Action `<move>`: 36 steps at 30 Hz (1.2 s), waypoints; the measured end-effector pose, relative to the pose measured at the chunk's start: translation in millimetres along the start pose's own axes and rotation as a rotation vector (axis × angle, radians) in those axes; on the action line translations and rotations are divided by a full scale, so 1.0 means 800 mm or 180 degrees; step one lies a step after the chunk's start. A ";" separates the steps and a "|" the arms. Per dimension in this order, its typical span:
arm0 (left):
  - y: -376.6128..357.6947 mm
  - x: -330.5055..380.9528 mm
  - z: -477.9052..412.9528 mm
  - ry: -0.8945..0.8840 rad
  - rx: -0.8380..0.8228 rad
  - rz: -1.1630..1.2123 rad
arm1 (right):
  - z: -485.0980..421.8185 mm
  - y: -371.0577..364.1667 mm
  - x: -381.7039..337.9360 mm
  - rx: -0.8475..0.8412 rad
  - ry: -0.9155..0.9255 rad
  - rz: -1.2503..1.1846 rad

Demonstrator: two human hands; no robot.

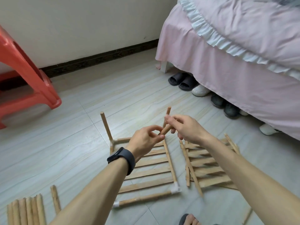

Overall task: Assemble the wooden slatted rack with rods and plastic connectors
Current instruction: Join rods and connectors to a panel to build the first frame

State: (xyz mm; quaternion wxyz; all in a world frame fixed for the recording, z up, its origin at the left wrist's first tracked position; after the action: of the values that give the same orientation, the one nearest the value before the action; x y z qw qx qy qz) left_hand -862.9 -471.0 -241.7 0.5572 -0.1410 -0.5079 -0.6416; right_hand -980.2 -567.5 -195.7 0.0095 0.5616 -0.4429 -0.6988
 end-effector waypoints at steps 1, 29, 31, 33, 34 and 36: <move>-0.011 0.005 0.007 -0.0080 -0.0007 -0.0077 | 0.015 -0.001 0.001 -0.0021 0.0009 0.0138; -0.310 -0.297 0.007 0.1282 -0.1384 -0.2554 | 0.202 -0.058 0.146 -0.0574 -0.0244 0.1575; -0.316 -0.299 0.008 0.1352 -0.1415 -0.2570 | 0.200 -0.073 0.132 -0.0808 -0.0093 0.1621; -0.317 -0.299 0.005 0.1397 -0.1452 -0.2554 | 0.197 -0.089 0.120 -0.1109 0.0025 0.1727; -0.316 -0.300 0.003 0.1417 -0.1486 -0.2566 | 0.196 -0.098 0.117 -0.1250 0.0086 0.1808; -0.314 -0.303 0.000 0.1447 -0.1563 -0.2608 | 0.197 -0.114 0.106 -0.1481 0.0305 0.1946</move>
State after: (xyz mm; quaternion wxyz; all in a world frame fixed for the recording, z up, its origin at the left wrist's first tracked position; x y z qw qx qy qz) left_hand -996.7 -366.8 -546.7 0.3074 0.0853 -0.2225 -0.9213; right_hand -1092.4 -459.9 -322.5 0.3652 0.4185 -0.4185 -0.7186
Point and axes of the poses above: each hand's wrist, its own z-axis away from the middle knuckle, its own y-axis out of the back of the hand, x = y × z, the point moved 9 cm from there along -z, towards the middle knuckle, and after that the axes turned 15 degrees about y, right-handed, at the moved point
